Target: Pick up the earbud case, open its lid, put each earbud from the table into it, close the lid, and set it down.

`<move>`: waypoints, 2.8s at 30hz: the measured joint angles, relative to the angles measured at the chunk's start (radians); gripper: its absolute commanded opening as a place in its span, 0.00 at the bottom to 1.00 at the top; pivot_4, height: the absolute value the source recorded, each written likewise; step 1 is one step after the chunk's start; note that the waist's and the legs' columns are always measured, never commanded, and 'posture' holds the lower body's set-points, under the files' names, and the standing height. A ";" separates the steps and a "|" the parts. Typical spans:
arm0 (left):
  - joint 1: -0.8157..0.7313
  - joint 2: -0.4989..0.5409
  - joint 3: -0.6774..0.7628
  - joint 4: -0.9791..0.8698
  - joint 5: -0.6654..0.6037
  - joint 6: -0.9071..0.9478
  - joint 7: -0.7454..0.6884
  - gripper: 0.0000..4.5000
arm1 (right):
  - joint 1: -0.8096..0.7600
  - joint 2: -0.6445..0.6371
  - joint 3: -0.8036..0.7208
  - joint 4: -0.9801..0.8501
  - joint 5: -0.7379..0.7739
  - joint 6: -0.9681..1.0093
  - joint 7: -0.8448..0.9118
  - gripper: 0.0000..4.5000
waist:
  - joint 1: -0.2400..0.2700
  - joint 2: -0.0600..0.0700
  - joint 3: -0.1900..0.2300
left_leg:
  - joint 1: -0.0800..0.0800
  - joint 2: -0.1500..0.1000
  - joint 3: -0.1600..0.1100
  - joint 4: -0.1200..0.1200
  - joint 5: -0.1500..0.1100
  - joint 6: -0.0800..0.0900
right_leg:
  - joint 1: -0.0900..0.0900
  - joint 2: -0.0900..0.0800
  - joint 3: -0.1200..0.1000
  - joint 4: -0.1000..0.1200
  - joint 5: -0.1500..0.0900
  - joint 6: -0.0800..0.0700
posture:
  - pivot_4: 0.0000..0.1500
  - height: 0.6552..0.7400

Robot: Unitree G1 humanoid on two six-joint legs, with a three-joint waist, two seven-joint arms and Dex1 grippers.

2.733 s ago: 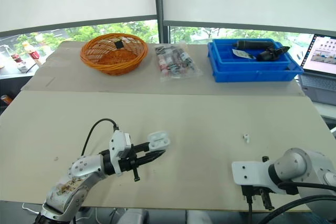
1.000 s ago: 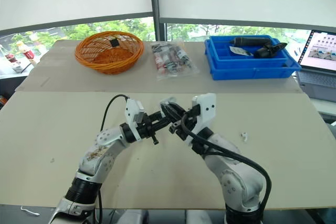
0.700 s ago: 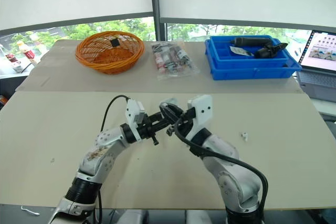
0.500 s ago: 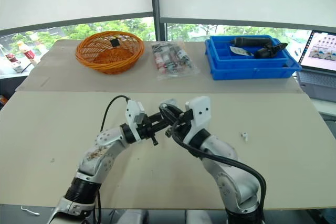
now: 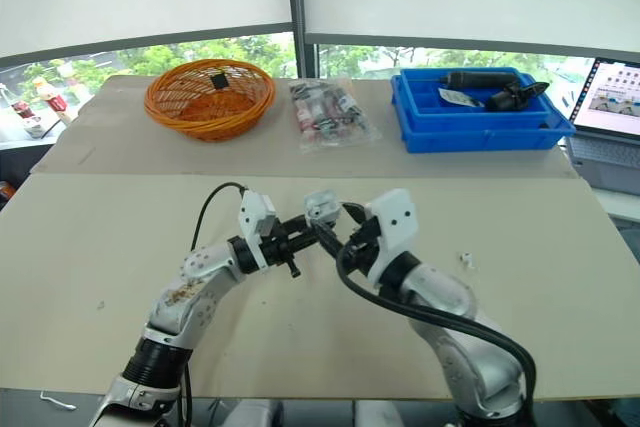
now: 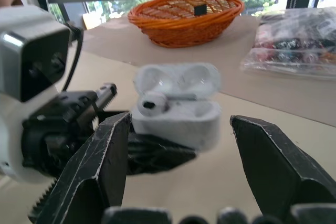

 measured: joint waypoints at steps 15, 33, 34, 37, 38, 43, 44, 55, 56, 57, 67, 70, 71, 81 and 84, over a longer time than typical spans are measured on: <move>0.079 0.043 0.032 0.024 0.079 -0.174 0.012 0.13 | 0.577 -0.204 -0.511 0.033 -0.056 -0.247 0.203 0.76 | 0.027 0.000 0.000 | 0.000 0.000 0.001 0.000 0.000 0.000 | 0.002 0.000 0.001 -0.004 0.000 0.000 | 1.00 0.66; 0.132 0.040 0.035 0.029 0.104 -0.232 0.044 0.13 | 0.807 -0.085 -0.662 0.322 -0.104 -0.538 0.283 1.00 | 0.024 0.006 -0.004 | 0.002 0.000 0.002 -0.001 0.000 0.000 | 0.003 0.000 0.001 -0.005 0.000 0.000 | 1.00 0.66; 0.132 0.040 0.035 0.029 0.105 -0.232 0.045 0.13 | 0.794 -0.086 -0.660 0.318 -0.104 -0.533 0.275 1.00 | 0.022 0.006 -0.004 | 0.002 0.000 0.002 -0.001 0.000 0.000 | 0.003 0.000 0.001 -0.005 0.000 0.000 | 1.00 0.66; 0.132 0.039 0.033 0.029 0.107 -0.233 0.045 0.13 | 0.734 -0.096 -0.627 0.286 -0.106 -0.496 0.239 1.00 | 0.020 0.007 -0.004 | 0.002 0.000 0.002 -0.001 0.000 0.000 | 0.003 0.000 0.001 -0.004 0.000 0.000 | 1.00 0.66; 0.132 0.039 0.032 0.029 0.107 -0.233 0.045 0.13 | 0.704 -0.105 -0.603 0.270 -0.108 -0.474 0.222 1.00 | 0.019 0.007 -0.004 | 0.002 0.000 0.002 -0.001 0.000 0.000 | 0.003 0.000 0.001 -0.004 0.000 0.000 | 1.00 0.66; 0.135 0.040 0.027 0.029 0.109 -0.233 0.045 0.13 | 0.551 -0.136 -0.498 0.250 -0.124 -0.381 0.155 1.00 | 0.024 0.008 -0.004 | 0.001 0.000 0.002 0.000 0.000 0.000 | 0.004 0.000 0.001 -0.004 0.000 0.000 | 1.00 0.66; 0.136 0.039 0.025 0.029 0.109 -0.232 0.046 0.13 | 0.524 -0.141 -0.483 0.256 -0.130 -0.370 0.147 1.00 | 0.024 0.008 -0.004 | 0.001 0.000 0.002 0.000 0.000 0.000 | 0.003 0.000 0.001 -0.004 0.000 0.000 | 1.00 0.66; 0.148 0.040 0.008 0.016 0.109 -0.232 0.049 0.13 | 0.290 -0.135 -0.358 0.495 -0.213 -0.316 0.050 1.00 | 0.027 0.008 -0.005 | 0.001 0.000 0.001 0.000 0.000 0.000 | 0.003 0.000 0.001 -0.004 0.000 0.000 | 1.00 0.66; 0.149 0.041 0.008 0.016 0.109 -0.232 0.049 0.13 | 0.278 -0.125 -0.356 0.507 -0.217 -0.324 0.044 1.00 | 0.026 0.008 -0.005 | 0.001 0.000 0.001 0.000 0.000 0.000 | 0.003 0.000 0.001 -0.004 0.000 0.000 | 1.00 0.66; 0.149 0.041 0.007 0.015 0.109 -0.232 0.049 0.13 | 0.269 -0.120 -0.351 0.519 -0.221 -0.333 0.039 1.00 | 0.025 0.008 -0.005 | 0.002 0.000 0.001 0.000 0.000 0.000 | 0.003 0.000 0.001 -0.004 0.000 0.000 | 1.00 0.66; 0.149 0.044 0.005 0.015 0.109 -0.232 0.046 0.13 | 0.239 -0.075 -0.340 0.536 -0.220 -0.311 0.004 0.58 | 0.022 0.008 -0.005 | 0.013 0.000 0.001 -0.001 0.000 0.000 | 0.015 0.000 0.001 -0.006 0.000 0.001 | 1.00 0.66; 0.150 0.050 0.005 0.015 0.109 -0.232 0.045 0.13 | 0.246 -0.078 -0.336 0.525 -0.218 -0.303 0.013 0.37 | 0.026 0.008 -0.005 | 0.013 0.000 0.001 -0.001 0.000 0.000 | 0.016 0.000 0.001 -0.006 0.000 0.001 | 1.00 0.66; 0.150 0.050 0.005 0.015 0.109 -0.232 0.044 0.13 | 0.260 -0.092 -0.331 0.519 -0.221 -0.301 0.022 0.28 | 0.026 0.008 -0.005 | 0.013 0.000 0.001 -0.001 0.000 0.000 | 0.016 0.000 0.001 -0.006 0.000 0.001 | 1.00 0.66; 0.170 0.059 0.004 -0.011 0.109 -0.230 0.044 0.13 | 0.319 -0.267 -0.290 0.476 -0.219 -0.308 0.202 0.07 | 0.024 0.007 -0.005 | 0.013 0.000 0.001 -0.001 -0.001 0.001 | 0.016 0.000 0.001 -0.007 0.000 0.001 | 1.00 0.66; 0.191 0.065 0.004 -0.041 0.108 -0.226 0.045 0.13 | 0.330 -0.362 -0.251 0.453 -0.219 -0.359 0.333 0.07 | 0.018 0.008 -0.004 | 0.013 0.000 0.002 -0.001 -0.001 0.001 | 0.015 0.000 0.001 -0.007 0.000 0.001 | 1.00 0.66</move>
